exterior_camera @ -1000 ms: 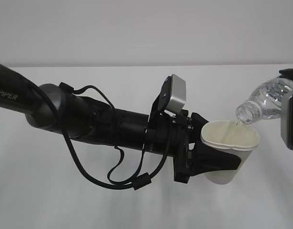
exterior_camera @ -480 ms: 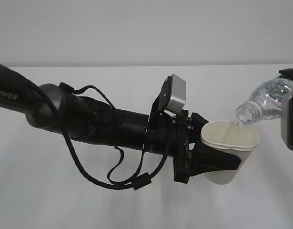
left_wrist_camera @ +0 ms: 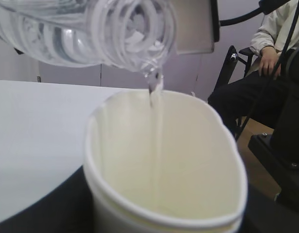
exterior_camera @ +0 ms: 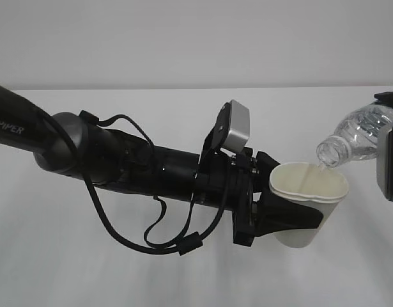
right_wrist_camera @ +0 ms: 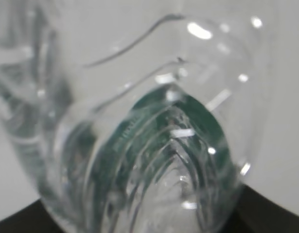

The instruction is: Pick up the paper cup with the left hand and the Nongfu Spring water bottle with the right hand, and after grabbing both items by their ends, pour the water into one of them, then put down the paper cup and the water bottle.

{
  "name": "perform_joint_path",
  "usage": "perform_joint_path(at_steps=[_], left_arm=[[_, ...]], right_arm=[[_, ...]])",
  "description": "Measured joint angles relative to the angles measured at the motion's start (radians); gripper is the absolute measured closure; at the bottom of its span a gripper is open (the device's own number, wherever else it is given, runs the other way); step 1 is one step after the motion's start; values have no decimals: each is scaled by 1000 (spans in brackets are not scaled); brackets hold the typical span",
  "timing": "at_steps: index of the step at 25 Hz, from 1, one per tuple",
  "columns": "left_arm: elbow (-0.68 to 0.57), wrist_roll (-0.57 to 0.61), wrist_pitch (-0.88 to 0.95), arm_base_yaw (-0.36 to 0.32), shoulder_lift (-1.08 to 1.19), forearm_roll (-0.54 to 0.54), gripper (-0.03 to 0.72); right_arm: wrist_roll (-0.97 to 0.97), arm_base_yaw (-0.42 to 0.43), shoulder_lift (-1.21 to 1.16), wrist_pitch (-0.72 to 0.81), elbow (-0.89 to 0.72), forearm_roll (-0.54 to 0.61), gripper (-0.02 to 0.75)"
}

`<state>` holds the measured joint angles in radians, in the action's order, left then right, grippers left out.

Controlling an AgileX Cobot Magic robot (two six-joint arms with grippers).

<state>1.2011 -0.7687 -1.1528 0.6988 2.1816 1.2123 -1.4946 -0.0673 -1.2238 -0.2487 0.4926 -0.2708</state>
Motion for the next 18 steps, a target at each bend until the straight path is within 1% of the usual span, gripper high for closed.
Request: perform_joint_path(at_steps=[18], left_arm=[[0,0,0,0,0,3,258]], right_arm=[[-19,0,0,0,0,0,324]])
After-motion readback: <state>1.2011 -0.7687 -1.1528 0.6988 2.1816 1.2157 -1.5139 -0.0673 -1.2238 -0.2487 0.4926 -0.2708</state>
